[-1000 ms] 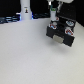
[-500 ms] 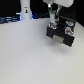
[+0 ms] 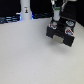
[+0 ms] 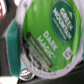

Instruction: Open the kcup holder, insert the kcup into the holder, and close the kcup holder

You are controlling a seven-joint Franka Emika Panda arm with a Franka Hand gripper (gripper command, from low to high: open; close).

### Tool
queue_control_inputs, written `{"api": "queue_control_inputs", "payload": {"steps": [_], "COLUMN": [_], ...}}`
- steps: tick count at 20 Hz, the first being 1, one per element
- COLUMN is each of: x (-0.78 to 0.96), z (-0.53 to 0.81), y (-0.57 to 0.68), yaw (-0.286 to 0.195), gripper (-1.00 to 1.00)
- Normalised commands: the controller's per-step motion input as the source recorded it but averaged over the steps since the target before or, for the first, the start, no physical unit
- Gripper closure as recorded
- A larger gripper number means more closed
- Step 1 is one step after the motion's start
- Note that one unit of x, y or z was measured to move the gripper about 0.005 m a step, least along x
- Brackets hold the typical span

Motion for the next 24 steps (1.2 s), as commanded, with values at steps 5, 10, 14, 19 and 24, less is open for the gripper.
{"api": "queue_control_inputs", "payload": {"steps": [5,10,14,19,24], "x": [0.43,0.49,0.15,0.05,0.02], "z": [0.04,0.08,0.08,0.28,0.12], "y": [0.25,0.44,0.21,0.46,0.35], "yaw": [-0.012,-0.006,0.001,0.0,0.007], "gripper": [1.0,1.0,1.0,1.0,1.0]}}
